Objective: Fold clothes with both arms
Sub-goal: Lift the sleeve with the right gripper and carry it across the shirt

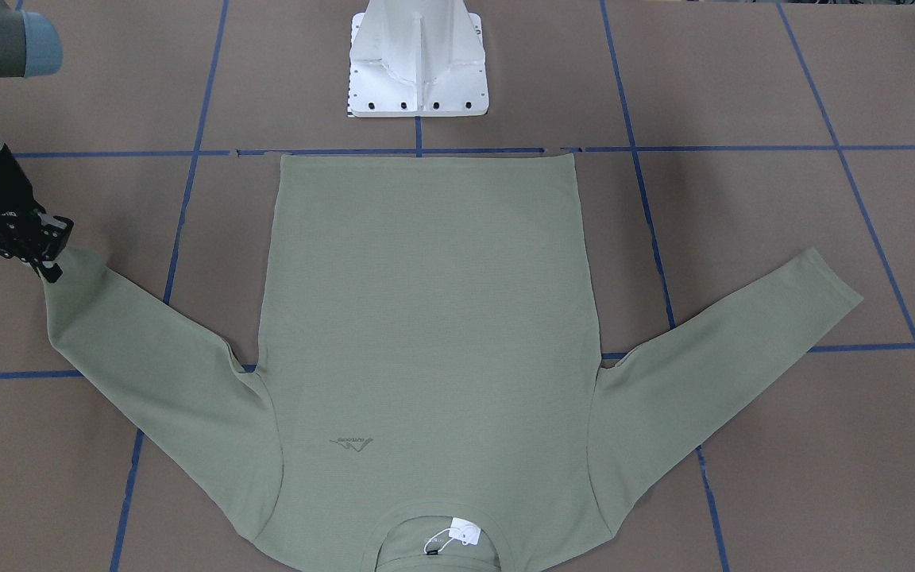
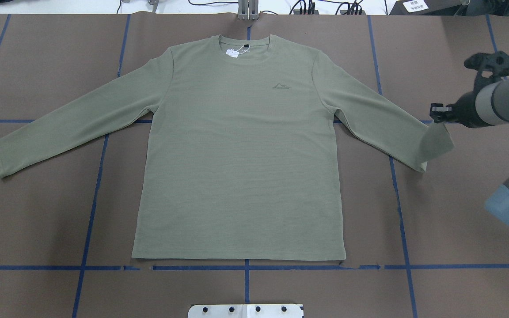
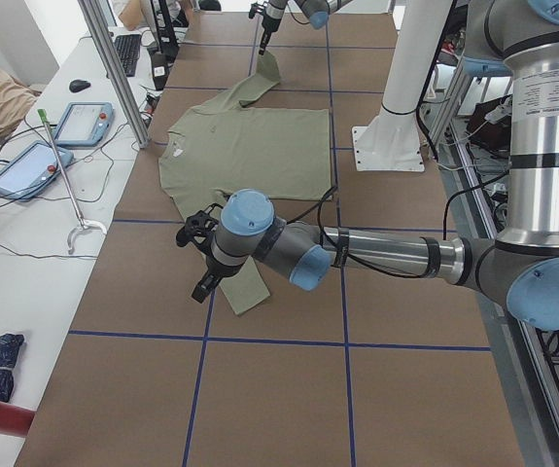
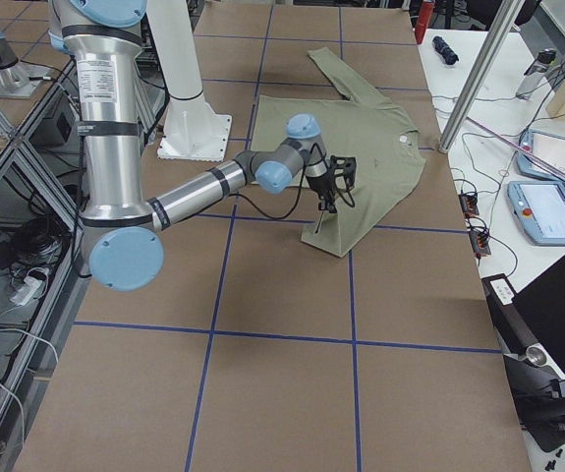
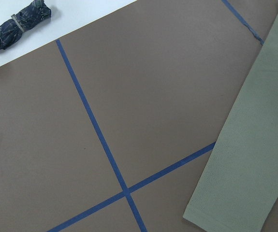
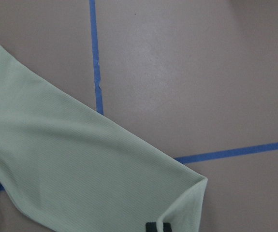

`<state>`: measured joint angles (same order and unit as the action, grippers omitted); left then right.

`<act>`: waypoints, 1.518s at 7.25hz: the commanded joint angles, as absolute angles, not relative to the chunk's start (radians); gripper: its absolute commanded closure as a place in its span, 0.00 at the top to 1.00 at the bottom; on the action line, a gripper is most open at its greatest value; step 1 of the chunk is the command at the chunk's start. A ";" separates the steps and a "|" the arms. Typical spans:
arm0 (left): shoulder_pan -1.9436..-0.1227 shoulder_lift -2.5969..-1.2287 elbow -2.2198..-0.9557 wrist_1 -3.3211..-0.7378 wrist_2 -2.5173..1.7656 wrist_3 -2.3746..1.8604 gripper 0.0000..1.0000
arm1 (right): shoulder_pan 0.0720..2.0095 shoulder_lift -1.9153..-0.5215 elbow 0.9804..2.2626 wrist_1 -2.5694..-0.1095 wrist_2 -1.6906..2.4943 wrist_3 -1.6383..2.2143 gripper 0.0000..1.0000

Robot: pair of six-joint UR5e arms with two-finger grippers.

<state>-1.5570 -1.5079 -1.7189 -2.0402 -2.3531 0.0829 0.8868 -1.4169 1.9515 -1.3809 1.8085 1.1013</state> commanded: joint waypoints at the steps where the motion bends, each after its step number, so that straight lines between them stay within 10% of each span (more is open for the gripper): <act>1: -1.557 -1.508 -1.718 -2.039 -2.353 0.081 1.00 | 0.789 -1.039 1.875 -1.784 1.664 1.229 0.00; 5: -1.559 -1.505 -1.715 -2.039 -2.352 0.081 1.00 | 0.665 -0.431 1.325 -1.800 1.401 1.347 0.00; 11: -1.571 -1.503 -1.681 -2.039 -2.353 0.084 1.00 | 0.434 -0.133 0.839 -1.456 1.093 1.358 0.00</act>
<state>-1.5690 -1.5039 -1.6870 -2.0387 -2.3519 0.0832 0.4704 -0.2078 0.9568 -1.5152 1.1519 1.3535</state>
